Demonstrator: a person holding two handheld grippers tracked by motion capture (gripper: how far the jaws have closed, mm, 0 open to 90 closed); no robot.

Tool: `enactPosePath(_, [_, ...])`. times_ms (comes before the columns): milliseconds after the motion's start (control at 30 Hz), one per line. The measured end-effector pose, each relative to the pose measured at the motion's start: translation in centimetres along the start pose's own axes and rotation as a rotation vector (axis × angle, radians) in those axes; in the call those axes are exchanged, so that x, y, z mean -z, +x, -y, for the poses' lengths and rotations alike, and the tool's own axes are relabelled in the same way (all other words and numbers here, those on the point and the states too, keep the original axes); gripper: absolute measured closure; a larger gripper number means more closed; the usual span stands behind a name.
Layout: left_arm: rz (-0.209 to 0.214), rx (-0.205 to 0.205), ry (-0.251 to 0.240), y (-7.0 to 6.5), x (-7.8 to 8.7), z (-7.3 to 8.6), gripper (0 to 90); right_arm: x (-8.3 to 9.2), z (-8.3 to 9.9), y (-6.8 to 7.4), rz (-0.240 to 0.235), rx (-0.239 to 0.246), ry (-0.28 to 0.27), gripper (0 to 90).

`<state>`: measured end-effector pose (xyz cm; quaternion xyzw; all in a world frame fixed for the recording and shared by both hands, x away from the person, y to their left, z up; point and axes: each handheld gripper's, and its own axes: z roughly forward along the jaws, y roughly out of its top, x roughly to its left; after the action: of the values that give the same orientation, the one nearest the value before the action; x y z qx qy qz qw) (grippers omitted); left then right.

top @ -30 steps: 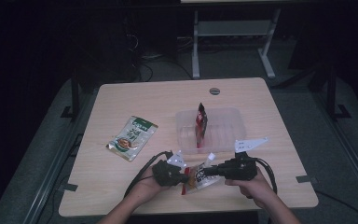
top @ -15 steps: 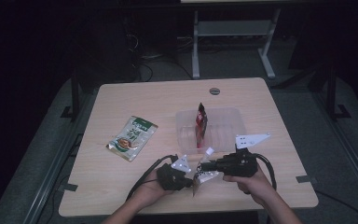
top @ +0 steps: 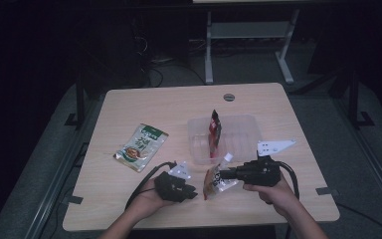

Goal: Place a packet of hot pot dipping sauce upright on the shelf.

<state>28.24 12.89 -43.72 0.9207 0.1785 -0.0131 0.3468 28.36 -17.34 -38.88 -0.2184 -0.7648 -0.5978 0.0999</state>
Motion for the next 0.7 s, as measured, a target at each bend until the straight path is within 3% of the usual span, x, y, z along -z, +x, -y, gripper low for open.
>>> enactPosePath(300, [-0.028,0.045,0.005,1.3,3.1,3.0,53.5,0.7,-1.5,0.1,0.006,0.044,0.044,90.0])
enactPosePath(467, [-0.058,0.056,0.005,1.8,4.6,5.0,44.7,1.2,-2.6,-0.1,0.019,0.061,0.036,90.0])
enactPosePath(533, [-0.055,0.081,-0.01,2.1,5.0,5.4,42.1,1.4,-3.0,-0.1,0.025,0.067,0.034,90.0])
enactPosePath(700, [-0.063,0.086,-0.023,2.4,5.3,5.5,39.4,2.1,-3.8,-0.2,0.035,0.073,0.032,90.0])
